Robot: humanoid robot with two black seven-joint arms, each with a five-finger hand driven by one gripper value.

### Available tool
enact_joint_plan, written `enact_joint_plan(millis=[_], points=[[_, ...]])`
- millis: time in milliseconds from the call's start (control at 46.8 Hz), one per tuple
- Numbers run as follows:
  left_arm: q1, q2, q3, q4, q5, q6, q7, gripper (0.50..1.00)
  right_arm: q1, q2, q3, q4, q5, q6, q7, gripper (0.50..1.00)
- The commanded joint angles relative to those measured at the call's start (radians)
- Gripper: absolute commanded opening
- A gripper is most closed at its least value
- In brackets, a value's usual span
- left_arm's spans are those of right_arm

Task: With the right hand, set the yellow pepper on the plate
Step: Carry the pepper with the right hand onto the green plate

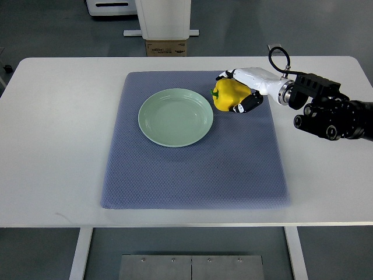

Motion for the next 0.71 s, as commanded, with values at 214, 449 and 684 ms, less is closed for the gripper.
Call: enact_joint_plan(millis=[214,449,684], points=[[0.000,0.000,0.000,0.001,0.000,0.000,0.000,1.000,0.029,0.102,0.005,0.003,0.007,-0.010,0.000,0.500],[0.000,0.000,0.000,0.001,0.000,0.000,0.000,1.000,0.020,0.153,0.005,0.003,0.008,-0.010,0.000,0.500],[0.000,0.000,0.000,0.000,0.000,0.000,0.000,1.000,0.011,0.153,0.006,-0.003,0.011,-0.010,0.000,0.500]])
